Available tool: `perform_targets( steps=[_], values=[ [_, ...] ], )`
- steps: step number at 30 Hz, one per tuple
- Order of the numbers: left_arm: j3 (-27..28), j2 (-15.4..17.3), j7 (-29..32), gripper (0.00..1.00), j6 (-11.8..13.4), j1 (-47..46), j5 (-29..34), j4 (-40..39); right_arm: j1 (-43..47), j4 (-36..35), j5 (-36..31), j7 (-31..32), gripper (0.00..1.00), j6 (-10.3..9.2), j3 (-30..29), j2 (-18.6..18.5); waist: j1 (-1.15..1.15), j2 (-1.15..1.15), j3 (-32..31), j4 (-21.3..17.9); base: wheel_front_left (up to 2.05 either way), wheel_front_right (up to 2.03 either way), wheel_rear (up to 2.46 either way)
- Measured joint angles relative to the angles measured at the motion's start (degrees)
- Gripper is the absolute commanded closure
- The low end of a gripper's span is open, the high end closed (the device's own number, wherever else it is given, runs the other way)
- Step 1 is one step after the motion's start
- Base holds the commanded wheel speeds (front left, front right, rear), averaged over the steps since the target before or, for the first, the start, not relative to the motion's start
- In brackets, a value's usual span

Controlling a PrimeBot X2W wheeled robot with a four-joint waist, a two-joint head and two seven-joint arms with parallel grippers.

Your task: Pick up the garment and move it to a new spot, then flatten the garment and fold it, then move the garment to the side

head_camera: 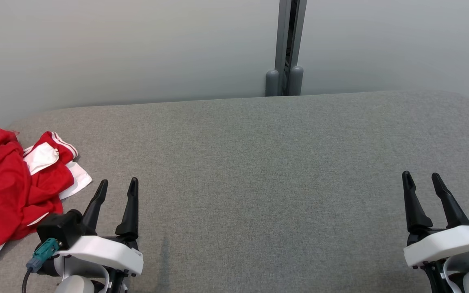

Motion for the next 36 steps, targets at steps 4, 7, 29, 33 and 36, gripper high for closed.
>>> perform_targets(
  steps=[4,7,29,33,36],
  values=[
    [-0.21,0.42,0.04,0.00,0.35,-0.44,2.44,1.05,-0.29,0.66,-2.41,-0.93,0.00,0.00,0.24,0.13,0.00,0.00,-0.06,0.07,0.00,0.00,0.00],
    [-0.31,0.52,0.01,0.00,0.53,-0.83,3.96,1.72,-0.33,1.22,-4.17,-1.63,0.00,0.00,0.56,0.29,0.00,0.00,-0.07,0.12,0.00,0.00,0.00],
    [1.24,0.22,1.85,0.00,-0.07,-2.07,8.86,4.87,-1.47,4.63,-10.72,-5.13,0.00,0.01,1.11,1.46,0.00,0.00,-0.23,0.13,0.00,0.00,0.00],
    [1.25,0.21,2.01,0.00,-0.23,-2.16,9.47,5.13,-1.65,5.09,-11.54,-5.28,0.00,0.01,1.19,1.53,0.00,0.00,-0.25,0.17,0.00,0.00,0.00],
    [1.24,0.14,2.02,0.00,-0.26,-2.28,10.16,5.30,-1.88,5.27,-11.85,-5.44,0.00,0.01,1.23,1.62,0.00,0.00,-0.29,0.19,0.00,0.00,0.00]
  ],
)
